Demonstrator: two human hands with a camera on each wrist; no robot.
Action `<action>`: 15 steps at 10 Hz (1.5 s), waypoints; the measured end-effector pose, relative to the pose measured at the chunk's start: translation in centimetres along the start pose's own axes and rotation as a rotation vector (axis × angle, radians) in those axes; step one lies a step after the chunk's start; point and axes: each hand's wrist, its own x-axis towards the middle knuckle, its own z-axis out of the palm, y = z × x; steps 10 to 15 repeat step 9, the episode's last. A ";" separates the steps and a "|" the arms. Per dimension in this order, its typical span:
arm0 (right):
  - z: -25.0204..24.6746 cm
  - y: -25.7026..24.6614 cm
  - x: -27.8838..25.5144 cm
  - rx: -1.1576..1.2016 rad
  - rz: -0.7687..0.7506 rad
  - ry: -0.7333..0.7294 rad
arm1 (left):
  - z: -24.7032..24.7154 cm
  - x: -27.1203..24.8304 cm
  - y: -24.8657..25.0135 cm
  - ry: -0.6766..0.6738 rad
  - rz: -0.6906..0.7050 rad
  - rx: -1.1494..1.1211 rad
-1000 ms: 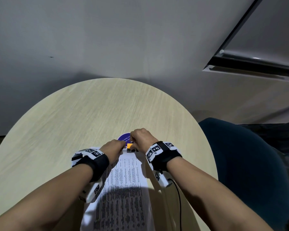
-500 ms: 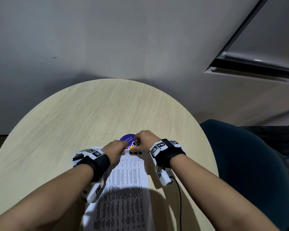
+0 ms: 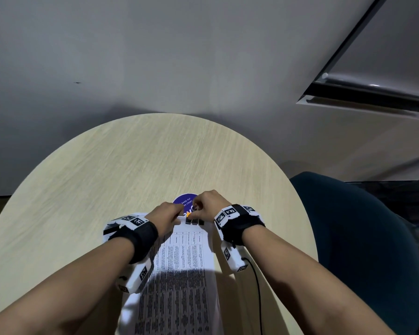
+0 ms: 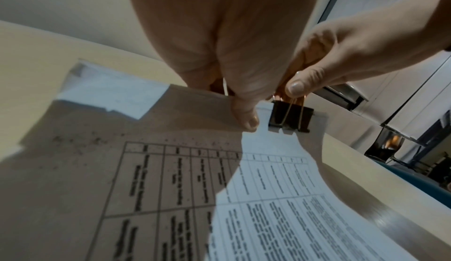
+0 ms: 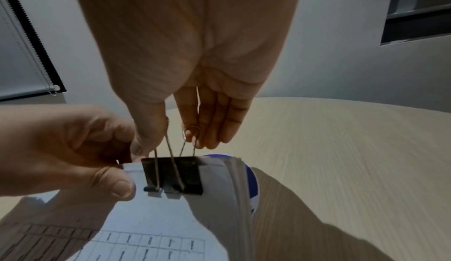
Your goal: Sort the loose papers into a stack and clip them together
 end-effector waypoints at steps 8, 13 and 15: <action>12.1 1.8 -11.2 0.307 0.495 0.037 | 2.9 -15.7 -5.1 0.053 -0.515 -0.286; 11.3 2.2 -13.1 0.404 0.448 0.072 | 3.7 -16.4 -5.4 0.148 -0.519 -0.450; 11.3 2.2 -13.1 0.404 0.448 0.072 | 3.7 -16.4 -5.4 0.148 -0.519 -0.450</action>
